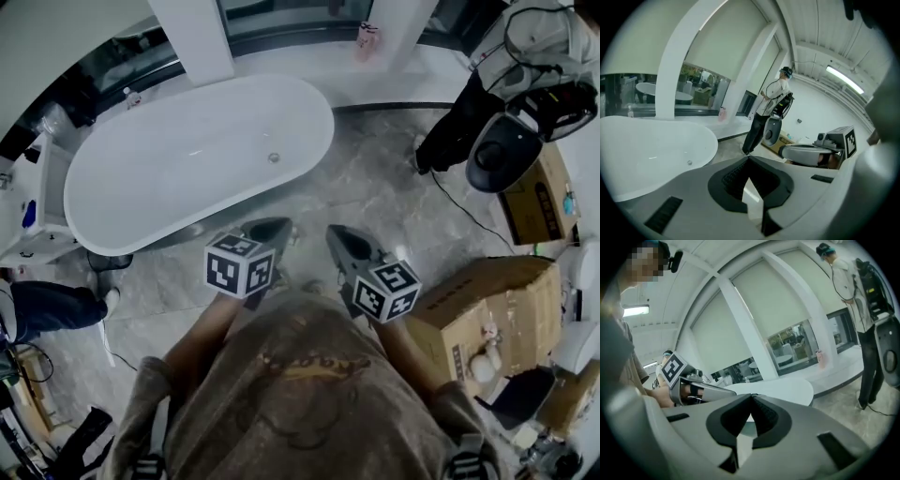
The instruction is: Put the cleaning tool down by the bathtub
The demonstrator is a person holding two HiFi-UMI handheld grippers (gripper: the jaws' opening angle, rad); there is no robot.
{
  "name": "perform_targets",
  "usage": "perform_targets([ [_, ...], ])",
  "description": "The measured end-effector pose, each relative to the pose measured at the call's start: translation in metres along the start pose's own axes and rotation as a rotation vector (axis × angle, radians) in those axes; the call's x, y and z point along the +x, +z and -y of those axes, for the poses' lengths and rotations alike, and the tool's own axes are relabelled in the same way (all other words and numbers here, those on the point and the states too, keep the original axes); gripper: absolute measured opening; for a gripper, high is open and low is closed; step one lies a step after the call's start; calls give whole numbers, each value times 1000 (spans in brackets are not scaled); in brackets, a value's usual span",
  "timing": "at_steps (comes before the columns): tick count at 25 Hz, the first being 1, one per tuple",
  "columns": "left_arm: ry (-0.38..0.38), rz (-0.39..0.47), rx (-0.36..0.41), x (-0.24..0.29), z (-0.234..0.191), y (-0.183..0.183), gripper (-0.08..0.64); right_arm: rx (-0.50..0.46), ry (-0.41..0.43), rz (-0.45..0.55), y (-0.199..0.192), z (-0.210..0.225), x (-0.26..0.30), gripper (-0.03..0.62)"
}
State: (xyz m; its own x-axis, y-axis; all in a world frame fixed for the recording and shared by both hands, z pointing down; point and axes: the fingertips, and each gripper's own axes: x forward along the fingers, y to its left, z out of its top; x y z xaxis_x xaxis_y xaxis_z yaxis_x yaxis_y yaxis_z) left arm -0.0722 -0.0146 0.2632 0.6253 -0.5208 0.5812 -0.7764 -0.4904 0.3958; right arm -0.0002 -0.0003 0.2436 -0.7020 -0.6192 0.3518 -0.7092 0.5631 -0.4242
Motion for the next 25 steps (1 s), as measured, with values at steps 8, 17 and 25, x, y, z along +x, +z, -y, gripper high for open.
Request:
perform_targets([
  [8,-90,250,135,-46,42,42,2,-87,70,106,40,-41,-27,-2],
  [17,-93,388,205,-61,38,60,2,-137,138,221,66,-53,-29,-3],
  [25,-69,411,245,-55,31,65,2,-145,160,210,65,-47,-16,-3],
])
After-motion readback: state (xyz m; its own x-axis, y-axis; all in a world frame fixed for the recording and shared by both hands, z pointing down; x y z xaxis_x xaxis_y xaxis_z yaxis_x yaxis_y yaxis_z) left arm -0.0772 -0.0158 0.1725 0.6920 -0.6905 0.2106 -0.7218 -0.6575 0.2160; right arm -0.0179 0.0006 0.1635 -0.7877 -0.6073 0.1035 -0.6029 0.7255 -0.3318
